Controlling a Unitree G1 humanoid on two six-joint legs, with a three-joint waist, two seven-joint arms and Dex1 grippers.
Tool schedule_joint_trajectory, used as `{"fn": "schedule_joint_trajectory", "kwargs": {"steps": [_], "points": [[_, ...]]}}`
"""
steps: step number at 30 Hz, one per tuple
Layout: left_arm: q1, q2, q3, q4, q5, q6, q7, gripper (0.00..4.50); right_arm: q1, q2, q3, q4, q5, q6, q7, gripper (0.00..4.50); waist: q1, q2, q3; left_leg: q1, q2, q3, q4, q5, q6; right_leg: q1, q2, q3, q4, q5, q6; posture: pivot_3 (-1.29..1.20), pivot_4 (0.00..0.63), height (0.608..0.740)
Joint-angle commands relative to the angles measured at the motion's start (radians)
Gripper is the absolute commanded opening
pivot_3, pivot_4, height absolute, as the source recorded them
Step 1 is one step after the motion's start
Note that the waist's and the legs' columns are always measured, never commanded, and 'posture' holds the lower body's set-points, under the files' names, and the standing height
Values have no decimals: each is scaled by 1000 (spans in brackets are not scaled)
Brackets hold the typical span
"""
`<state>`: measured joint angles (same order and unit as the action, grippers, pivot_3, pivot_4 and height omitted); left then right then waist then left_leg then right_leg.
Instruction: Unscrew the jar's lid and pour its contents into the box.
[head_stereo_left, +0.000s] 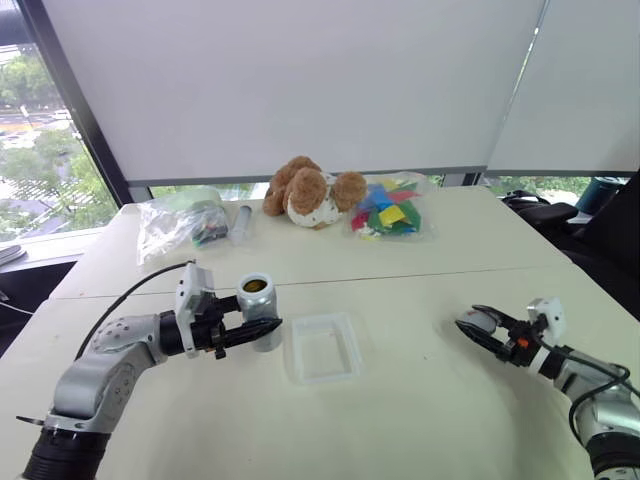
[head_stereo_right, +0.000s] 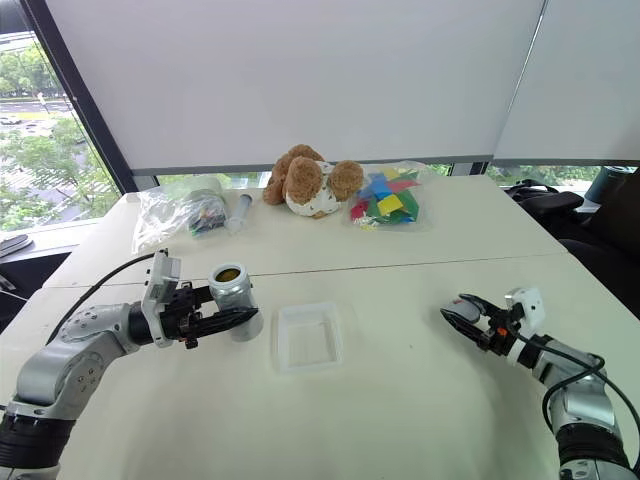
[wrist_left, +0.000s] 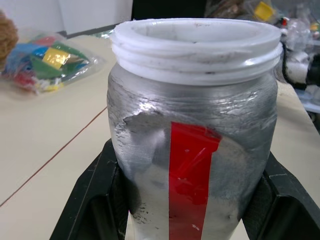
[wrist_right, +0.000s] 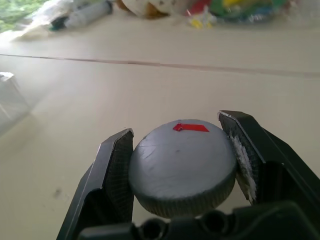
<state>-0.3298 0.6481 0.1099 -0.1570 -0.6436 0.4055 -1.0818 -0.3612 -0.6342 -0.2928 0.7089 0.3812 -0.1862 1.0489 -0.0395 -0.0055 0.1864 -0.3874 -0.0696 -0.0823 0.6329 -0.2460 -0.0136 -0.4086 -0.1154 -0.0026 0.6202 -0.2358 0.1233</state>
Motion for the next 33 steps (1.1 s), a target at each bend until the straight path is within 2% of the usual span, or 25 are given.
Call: {"fn": "schedule_joint_trajectory", "kwargs": {"steps": [1, 4, 9, 15, 18, 22, 25, 28, 33], "points": [[-24, 7, 29, -14, -20, 0, -3, 2139, -23, -4, -43, 21, 23, -8, -18, 3373, 2, 0, 0, 0, 0, 0, 0, 0, 0, 0, 0, 0, 0, 0, 0, 0, 150, 740], [-30, 6, 24, -9, -18, 3, -4, 2139, 0, -21, -67, -8, 41, 2, -21, 4425, 5, 0, 0, 0, -1, 0, 0, 0, 0, 0, -1, 0, 0, 0, 0, 0, 150, 740], [-42, 7, 30, 5, 2, -8, 12, 2139, 97, -70, -112, -239, 83, 39, -15, 4425, 25, 0, 0, 0, -1, -1, 0, 0, 0, 0, -1, 0, 0, 0, 0, 0, 150, 740], [-52, 9, -19, 23, 217, -190, 105, 2139, 229, -127, -72, -681, 173, 137, 74, 4425, 28, 0, 0, -1, -1, -1, 0, 0, 0, 0, -1, 0, -1, 0, 0, 0, 150, 740], [-50, 6, -51, 27, 304, -268, 130, 2139, 262, -155, -42, -845, 270, 271, 111, 4425, 30, 0, 0, -1, 0, -1, 0, 0, 0, 0, -1, 0, -1, 0, 0, 0, 150, 740], [-100, -32, -101, 60, 411, -338, 205, 2139, 242, -171, 18, -876, 228, 274, 165, 4425, 39, -1, 0, -2, -1, -2, 1, 0, 0, 1, -2, 0, -3, 0, 0, 0, 150, 740], [-132, -46, -164, 91, 536, -485, 233, 2139, 225, -173, 29, -853, 208, 263, 178, 4425, 52, -2, 1, -3, -1, -2, 3, 0, 0, 1, -2, 0, -4, 0, 0, 0, 150, 740], [-175, -42, -235, 137, 706, -597, 306, 2139, 229, -178, 33, -848, 197, 260, 194, 4425, 56, -2, 1, -4, -1, -2, 3, 0, 0, 1, -2, 0, -5, 0, 0, 0, 150, 740], [-287, -61, -328, 287, 1014, -832, 552, 2139, 253, -162, 29, -855, 183, 257, 180, 4425, 55, -3, 1, -4, -2, -2, 3, 0, 0, 1, -2, 0, -5, 0, 1, 0, 150, 740]]}}
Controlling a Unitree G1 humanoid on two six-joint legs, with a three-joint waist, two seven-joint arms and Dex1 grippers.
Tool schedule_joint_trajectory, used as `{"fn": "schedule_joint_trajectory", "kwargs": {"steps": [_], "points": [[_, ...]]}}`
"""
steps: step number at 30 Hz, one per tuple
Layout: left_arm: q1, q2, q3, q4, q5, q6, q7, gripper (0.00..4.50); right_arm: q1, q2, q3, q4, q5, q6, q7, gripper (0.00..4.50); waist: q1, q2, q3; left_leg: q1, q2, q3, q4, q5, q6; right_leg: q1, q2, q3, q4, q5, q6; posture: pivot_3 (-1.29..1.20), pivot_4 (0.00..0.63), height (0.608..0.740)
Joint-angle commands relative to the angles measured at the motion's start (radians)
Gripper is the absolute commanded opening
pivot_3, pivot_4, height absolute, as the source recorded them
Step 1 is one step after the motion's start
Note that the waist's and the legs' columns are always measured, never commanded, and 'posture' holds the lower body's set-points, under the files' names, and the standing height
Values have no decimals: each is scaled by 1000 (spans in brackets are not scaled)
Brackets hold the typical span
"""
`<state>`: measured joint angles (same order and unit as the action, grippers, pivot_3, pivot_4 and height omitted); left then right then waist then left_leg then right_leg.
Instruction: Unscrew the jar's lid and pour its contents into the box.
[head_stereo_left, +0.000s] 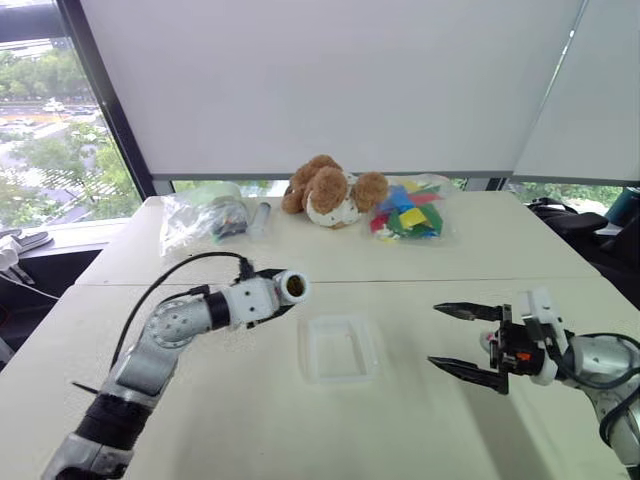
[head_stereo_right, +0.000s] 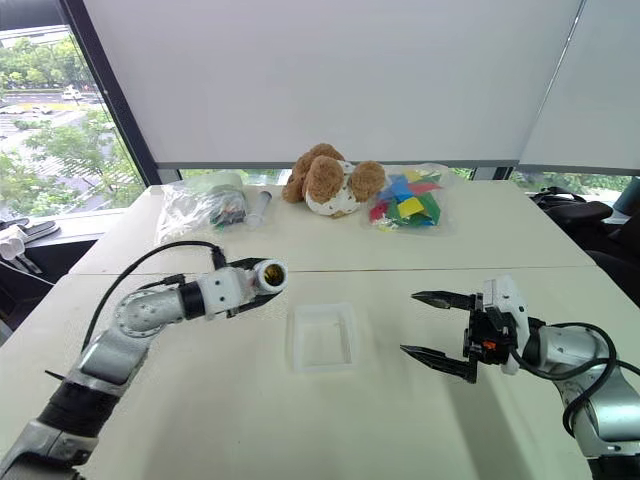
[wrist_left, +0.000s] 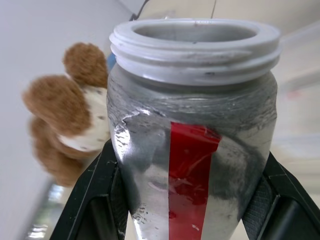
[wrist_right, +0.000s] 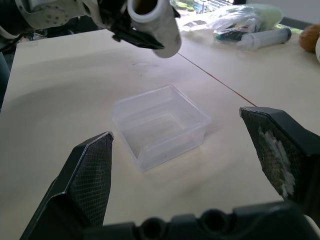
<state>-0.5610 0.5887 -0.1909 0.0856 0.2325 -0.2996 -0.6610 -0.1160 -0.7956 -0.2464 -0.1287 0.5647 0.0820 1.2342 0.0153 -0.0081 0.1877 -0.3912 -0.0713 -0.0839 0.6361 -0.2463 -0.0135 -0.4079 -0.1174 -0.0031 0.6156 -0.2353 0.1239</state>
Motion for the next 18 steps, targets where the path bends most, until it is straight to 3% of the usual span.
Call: {"fn": "schedule_joint_trajectory", "kwargs": {"steps": [1, 9, 14, 18], "points": [[-72, -5, -39, 67, 183, -166, 178, 2139, 15, 2, -20, -22, 0, -10, -12, 4425, -1, 0, 0, 0, 0, 0, 0, 0, 0, 0, 0, 0, 0, 1, 1, 0, 150, 740], [-174, 63, -168, 153, 698, -425, 676, 2139, 50, 22, -27, -40, -6, -17, -62, 4425, -1, 0, 0, 0, 0, 0, 0, 0, 0, 0, 0, 0, 0, 2, 4, 0, 150, 740], [-255, 80, -359, 176, 1180, -248, 1148, 2139, 68, 48, -27, -70, -5, -11, -107, 4425, 1, -1, 0, 0, -1, 1, 0, 0, 0, 0, 0, 0, 0, 3, 6, 0, 150, 740], [-276, 48, -447, 250, 1358, -54, 1341, 2139, 83, 78, -18, -100, -8, -2, -158, 4425, -1, -1, 0, 0, -1, 0, 1, 0, 0, 1, 0, 0, 1, 3, 7, 0, 150, 740]]}}
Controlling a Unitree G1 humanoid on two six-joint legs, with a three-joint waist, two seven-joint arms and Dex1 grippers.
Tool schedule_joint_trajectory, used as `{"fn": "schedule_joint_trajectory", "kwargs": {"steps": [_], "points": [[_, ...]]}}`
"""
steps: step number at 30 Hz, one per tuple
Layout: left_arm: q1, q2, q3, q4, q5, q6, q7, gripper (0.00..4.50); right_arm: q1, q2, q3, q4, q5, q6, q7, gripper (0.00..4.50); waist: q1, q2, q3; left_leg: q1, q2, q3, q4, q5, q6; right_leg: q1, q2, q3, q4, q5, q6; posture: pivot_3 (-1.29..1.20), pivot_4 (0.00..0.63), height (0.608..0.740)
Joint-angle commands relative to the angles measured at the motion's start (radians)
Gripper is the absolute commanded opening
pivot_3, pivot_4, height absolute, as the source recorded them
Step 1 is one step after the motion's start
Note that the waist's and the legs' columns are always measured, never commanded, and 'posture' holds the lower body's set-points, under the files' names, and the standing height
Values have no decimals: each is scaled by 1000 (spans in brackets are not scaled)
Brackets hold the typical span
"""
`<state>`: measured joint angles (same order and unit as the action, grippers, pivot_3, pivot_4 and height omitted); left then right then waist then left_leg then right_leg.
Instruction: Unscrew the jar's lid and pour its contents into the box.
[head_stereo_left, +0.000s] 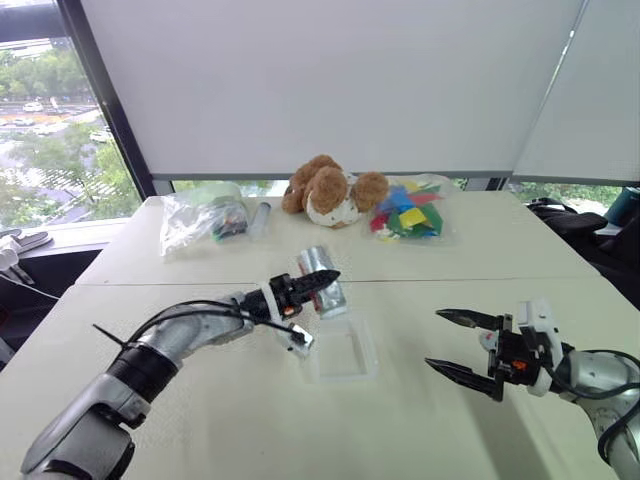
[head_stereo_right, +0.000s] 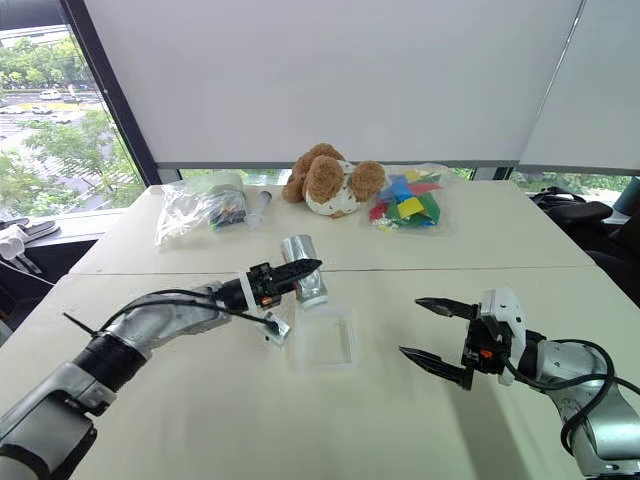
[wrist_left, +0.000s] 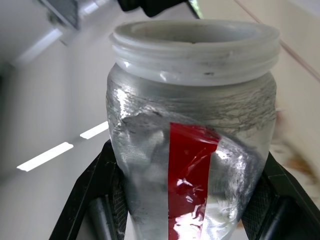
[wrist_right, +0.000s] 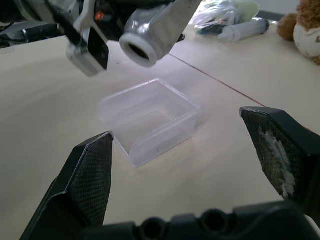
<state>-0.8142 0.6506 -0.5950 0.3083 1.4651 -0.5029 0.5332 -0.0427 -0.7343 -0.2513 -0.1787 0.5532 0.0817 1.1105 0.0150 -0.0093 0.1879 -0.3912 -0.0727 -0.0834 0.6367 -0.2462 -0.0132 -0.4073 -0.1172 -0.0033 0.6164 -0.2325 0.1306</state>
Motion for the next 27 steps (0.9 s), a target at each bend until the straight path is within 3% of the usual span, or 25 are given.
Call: {"fn": "schedule_joint_trajectory", "kwargs": {"steps": [1, 7, 17, 21, 25, 27], "points": [[-23, -20, -61, 54, 159, 197, 186, 2139, 15, 24, -11, -60, 3, -1, -45, 4425, -2, 0, 0, 0, 0, 0, 0, 0, 0, 0, 0, 0, 0, 0, 0, 0, 150, 740], [-49, -57, -147, 184, 262, 383, 372, 2139, 26, 46, 3, -88, 1, 7, -86, 4425, -2, 0, 0, 0, 0, 0, 1, 0, 0, -1, 0, 0, 4, 0, 1, 0, 150, 740], [-47, -49, -149, 186, 170, 400, 383, 2139, 23, 63, 26, -92, 0, 10, -108, 4425, -3, -1, 0, -1, 0, -1, 2, 0, 0, -1, 0, 0, 5, 0, 1, 0, 150, 740], [-24, 2, -59, 129, -137, 146, 277, 2139, 12, 63, 33, -82, 6, 8, -102, 4425, -5, -1, 0, -1, 0, 0, 2, 0, 0, -3, -1, 0, 7, 0, 1, 0, 150, 740], [22, 59, 37, 139, -765, -247, -113, 2139, -8, 63, 40, -56, 10, -2, -78, 4425, -3, -1, 0, -1, 0, 0, 4, 0, 0, -4, -2, 0, 10, 0, 0, 0, 150, 740], [103, 78, 61, 87, -1212, -305, -400, 2139, -30, 69, 46, -31, 7, -15, -62, 4425, -5, 0, 0, -1, 0, 0, 5, 0, 0, -4, -2, 0, 10, 0, 0, 0, 150, 740]]}}
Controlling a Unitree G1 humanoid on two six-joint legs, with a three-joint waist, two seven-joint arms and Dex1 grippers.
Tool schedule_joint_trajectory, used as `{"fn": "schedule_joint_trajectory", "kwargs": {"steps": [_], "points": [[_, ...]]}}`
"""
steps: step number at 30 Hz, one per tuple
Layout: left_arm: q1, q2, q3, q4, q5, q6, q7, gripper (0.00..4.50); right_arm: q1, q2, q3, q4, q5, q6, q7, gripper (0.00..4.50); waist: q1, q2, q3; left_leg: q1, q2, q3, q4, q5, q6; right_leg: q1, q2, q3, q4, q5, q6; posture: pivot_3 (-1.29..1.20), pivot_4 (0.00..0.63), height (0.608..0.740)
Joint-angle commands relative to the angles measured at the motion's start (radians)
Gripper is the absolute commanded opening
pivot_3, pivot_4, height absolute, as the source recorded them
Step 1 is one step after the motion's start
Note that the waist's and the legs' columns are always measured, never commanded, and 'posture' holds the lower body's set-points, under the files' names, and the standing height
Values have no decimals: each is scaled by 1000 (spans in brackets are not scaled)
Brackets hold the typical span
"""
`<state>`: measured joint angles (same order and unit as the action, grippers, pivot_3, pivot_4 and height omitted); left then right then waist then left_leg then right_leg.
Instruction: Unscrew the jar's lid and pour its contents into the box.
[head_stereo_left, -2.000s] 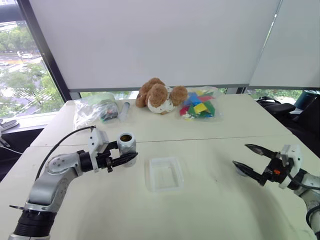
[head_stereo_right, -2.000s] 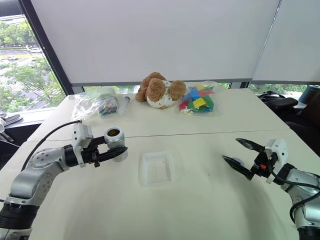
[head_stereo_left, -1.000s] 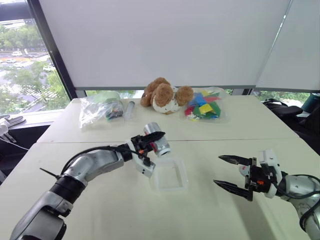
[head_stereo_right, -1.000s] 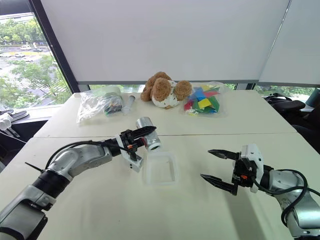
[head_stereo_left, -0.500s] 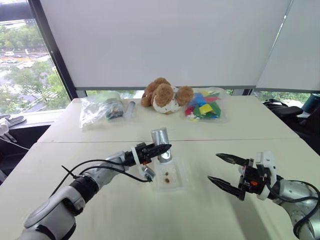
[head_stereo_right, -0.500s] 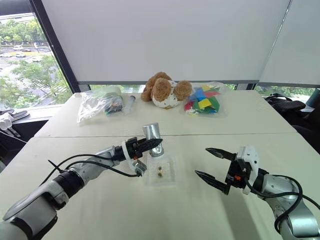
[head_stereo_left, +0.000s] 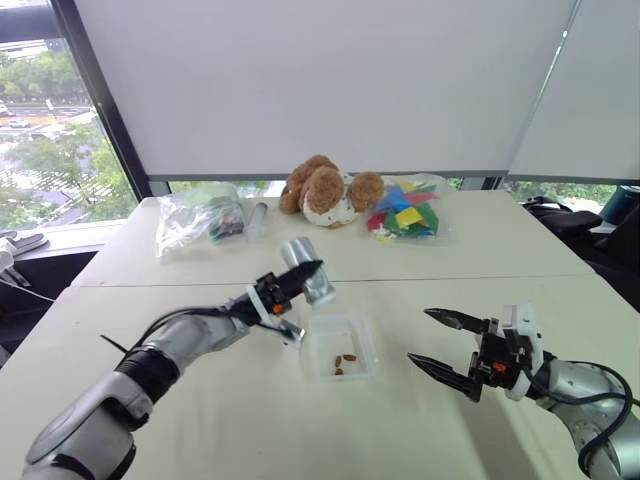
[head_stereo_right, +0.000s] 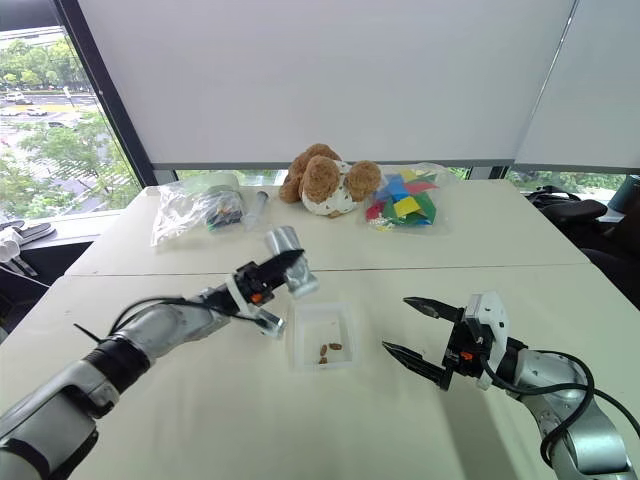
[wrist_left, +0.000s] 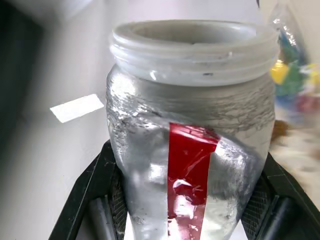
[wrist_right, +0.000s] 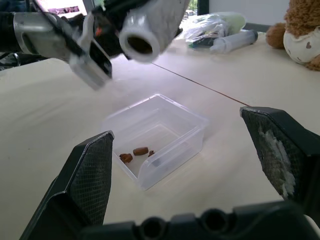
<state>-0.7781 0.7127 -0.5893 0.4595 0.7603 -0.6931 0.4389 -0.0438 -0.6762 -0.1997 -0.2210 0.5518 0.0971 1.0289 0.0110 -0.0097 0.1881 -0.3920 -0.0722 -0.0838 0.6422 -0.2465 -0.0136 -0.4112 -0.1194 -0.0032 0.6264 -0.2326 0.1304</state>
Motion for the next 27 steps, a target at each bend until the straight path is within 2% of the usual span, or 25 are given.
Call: {"fn": "schedule_joint_trajectory", "kwargs": {"steps": [1, 4, 8, 10, 14, 15, 18, 27], "points": [[112, 17, 105, -101, -658, -49, -410, 2139, -40, 14, -2, 23, 5, -40, 27, 4425, -3, 1, -1, 0, 0, 0, 1, 0, 0, 0, -1, 0, 0, 0, 0, 0, 150, 740], [243, 16, 266, -167, -1009, 202, -646, 2139, -79, 30, 20, 52, -1, -59, 45, 4425, -7, 1, 0, 0, 0, 0, 3, -1, 1, 1, -1, 1, 0, 0, -1, 0, 150, 740], [417, 13, 510, -289, -1337, 493, -762, 2139, -122, 57, 52, 64, 3, -76, 71, 4425, -18, 1, 0, 0, 0, 0, 4, -1, 1, 1, 1, 1, 2, 0, -1, 0, 150, 740], [508, 2, 626, -344, -1462, 583, -821, 2139, -147, 74, 71, 59, 5, -84, 82, 4425, -23, 1, 0, 0, 0, -1, 4, -1, 2, 1, 1, 1, 3, 0, -1, 0, 150, 740], [630, -43, 822, -332, -1588, 658, -929, 2139, -202, 110, 105, 71, -6, -109, 99, 4425, -21, 1, 0, 1, 0, -1, 4, -1, 2, 1, 1, 1, 2, 0, -1, 0, 150, 740], [648, -49, 865, -315, -1610, 681, -942, 2139, -214, 118, 111, 79, -10, -117, 102, 4425, -21, 1, -1, 1, 0, -1, 4, -1, 2, 2, 1, 0, 2, 0, -1, 0, 150, 740], [652, -57, 933, -193, -1510, 633, -923, 2139, -233, 131, 124, 115, -19, -123, 113, 4425, -16, 0, -1, 1, 0, -2, 4, -1, 2, 2, 1, 0, 2, 0, -1, 0, 150, 740], [652, -145, 981, -14, -1322, 483, -933, 2139, -252, 149, 142, 177, -41, -174, 146, 4425, -1, -1, -2, 1, 0, -1, 5, -1, 2, 2, 1, 0, 2, 0, -2, 0, 150, 740]]}}
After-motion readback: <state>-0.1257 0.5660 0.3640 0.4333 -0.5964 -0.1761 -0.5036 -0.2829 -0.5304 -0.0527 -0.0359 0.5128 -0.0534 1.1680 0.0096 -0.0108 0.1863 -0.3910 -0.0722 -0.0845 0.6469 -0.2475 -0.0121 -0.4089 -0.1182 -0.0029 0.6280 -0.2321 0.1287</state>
